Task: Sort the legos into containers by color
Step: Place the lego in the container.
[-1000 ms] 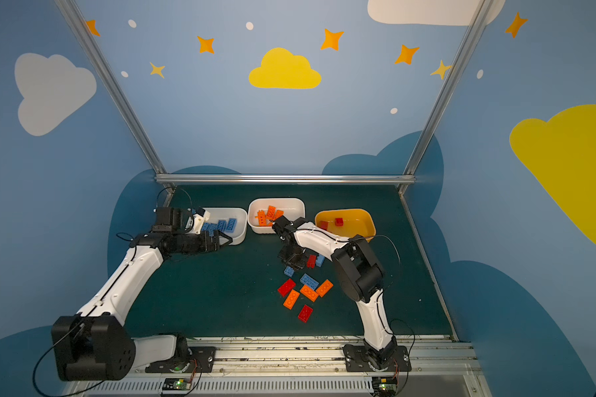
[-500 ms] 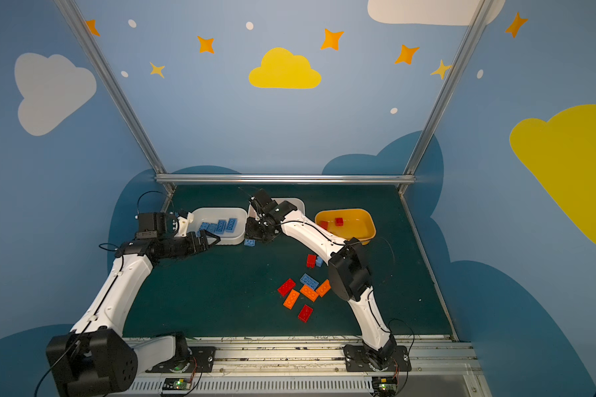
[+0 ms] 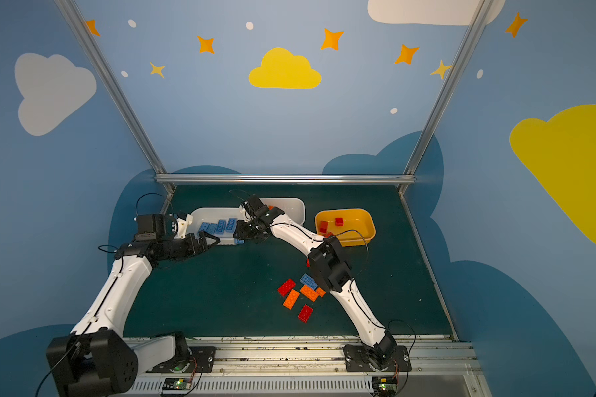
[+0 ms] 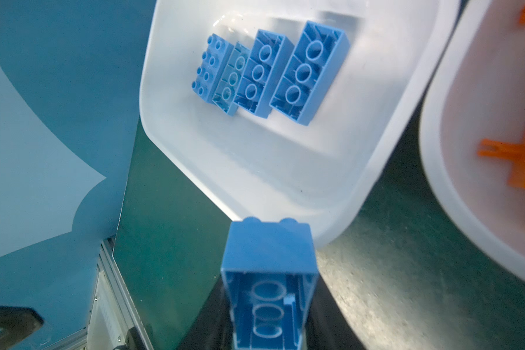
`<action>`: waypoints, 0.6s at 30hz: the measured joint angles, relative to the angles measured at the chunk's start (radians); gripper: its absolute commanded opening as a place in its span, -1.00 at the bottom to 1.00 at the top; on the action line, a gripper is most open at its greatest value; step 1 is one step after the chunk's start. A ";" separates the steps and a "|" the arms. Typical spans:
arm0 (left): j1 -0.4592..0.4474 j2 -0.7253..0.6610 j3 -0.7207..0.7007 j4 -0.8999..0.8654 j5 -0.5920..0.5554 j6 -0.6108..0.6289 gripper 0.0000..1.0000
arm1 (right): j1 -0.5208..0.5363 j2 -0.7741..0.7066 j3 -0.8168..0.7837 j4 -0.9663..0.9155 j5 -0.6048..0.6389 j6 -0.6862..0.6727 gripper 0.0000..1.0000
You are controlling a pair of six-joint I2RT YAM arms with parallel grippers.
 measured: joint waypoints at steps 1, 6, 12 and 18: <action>0.000 0.000 0.000 0.000 0.002 0.000 0.99 | 0.000 0.000 0.005 0.011 0.000 -0.004 -0.52; 0.000 0.000 0.000 0.001 0.012 0.000 0.99 | -0.003 0.000 0.018 0.087 0.005 0.003 -0.51; 0.002 0.003 -0.004 0.002 0.022 0.000 0.99 | -0.012 0.027 0.045 0.153 0.037 0.024 -0.49; 0.002 0.004 -0.008 0.002 0.029 0.000 0.99 | -0.032 0.100 0.133 0.158 0.074 0.016 -0.24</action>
